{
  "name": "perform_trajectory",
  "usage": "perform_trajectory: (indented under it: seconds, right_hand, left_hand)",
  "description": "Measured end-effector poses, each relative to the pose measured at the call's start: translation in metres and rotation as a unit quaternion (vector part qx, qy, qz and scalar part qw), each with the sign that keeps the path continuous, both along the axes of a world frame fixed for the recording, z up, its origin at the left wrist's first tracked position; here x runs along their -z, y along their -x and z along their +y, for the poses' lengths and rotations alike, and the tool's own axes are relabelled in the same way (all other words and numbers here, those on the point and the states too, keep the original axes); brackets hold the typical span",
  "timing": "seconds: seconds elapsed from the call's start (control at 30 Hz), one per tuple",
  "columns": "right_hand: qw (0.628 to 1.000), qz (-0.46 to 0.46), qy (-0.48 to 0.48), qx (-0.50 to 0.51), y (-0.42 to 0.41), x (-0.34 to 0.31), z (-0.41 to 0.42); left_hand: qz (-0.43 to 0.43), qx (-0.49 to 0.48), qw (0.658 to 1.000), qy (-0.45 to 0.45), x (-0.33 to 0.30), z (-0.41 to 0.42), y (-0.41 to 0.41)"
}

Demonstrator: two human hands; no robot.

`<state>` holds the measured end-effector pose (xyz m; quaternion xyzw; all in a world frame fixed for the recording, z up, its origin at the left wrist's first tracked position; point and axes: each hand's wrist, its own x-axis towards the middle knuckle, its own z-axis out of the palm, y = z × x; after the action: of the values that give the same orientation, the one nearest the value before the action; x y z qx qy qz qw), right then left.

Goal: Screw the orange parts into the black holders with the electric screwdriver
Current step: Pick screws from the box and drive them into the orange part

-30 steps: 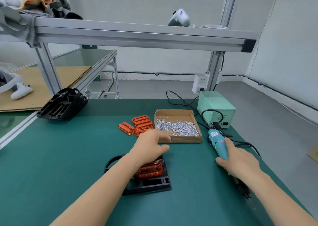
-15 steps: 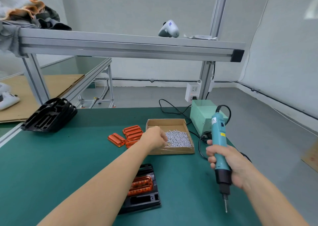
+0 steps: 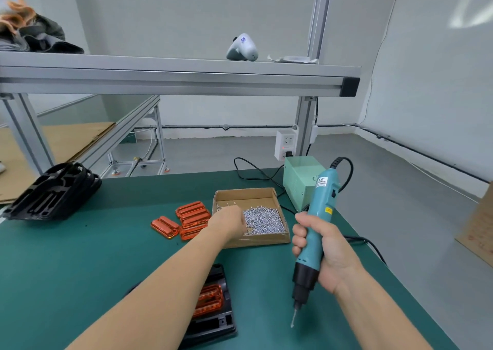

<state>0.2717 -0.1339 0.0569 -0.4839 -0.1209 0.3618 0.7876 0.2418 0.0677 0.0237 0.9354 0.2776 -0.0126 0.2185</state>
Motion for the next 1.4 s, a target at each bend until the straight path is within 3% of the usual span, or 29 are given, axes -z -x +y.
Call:
perform_trajectory:
  seconds: [0.6, 0.8, 0.93, 1.03, 1.2, 1.4]
  right_hand:
    - [1.0, -0.016, -0.011, 0.013, 0.013, 0.002, 0.0]
    - [0.999, -0.006, -0.023, 0.028, 0.012, -0.002, -0.002]
    - [0.998, -0.015, -0.042, 0.048, 0.013, -0.008, 0.0]
    - [0.996, -0.015, -0.067, 0.059, 0.016, -0.013, 0.002]
    - [0.99, -0.022, -0.117, 0.077, 0.022, -0.022, 0.004]
    - [0.976, -0.04, -0.193, 0.097, 0.036, -0.037, 0.013]
  left_hand:
    - [0.008, 0.044, 0.999, -0.011, -0.005, 0.001, 0.003]
    - [-0.125, 0.005, 0.992, -0.005, -0.009, 0.004, 0.011]
    - [-0.211, -0.033, 0.972, 0.097, -0.015, 0.008, 0.023]
    - [-0.28, -0.077, 0.929, 0.229, -0.018, 0.008, 0.038]
    - [-0.347, -0.138, 0.808, 0.456, -0.025, 0.0, 0.068]
    - [-0.382, -0.16, 0.626, 0.661, -0.033, -0.016, 0.108]
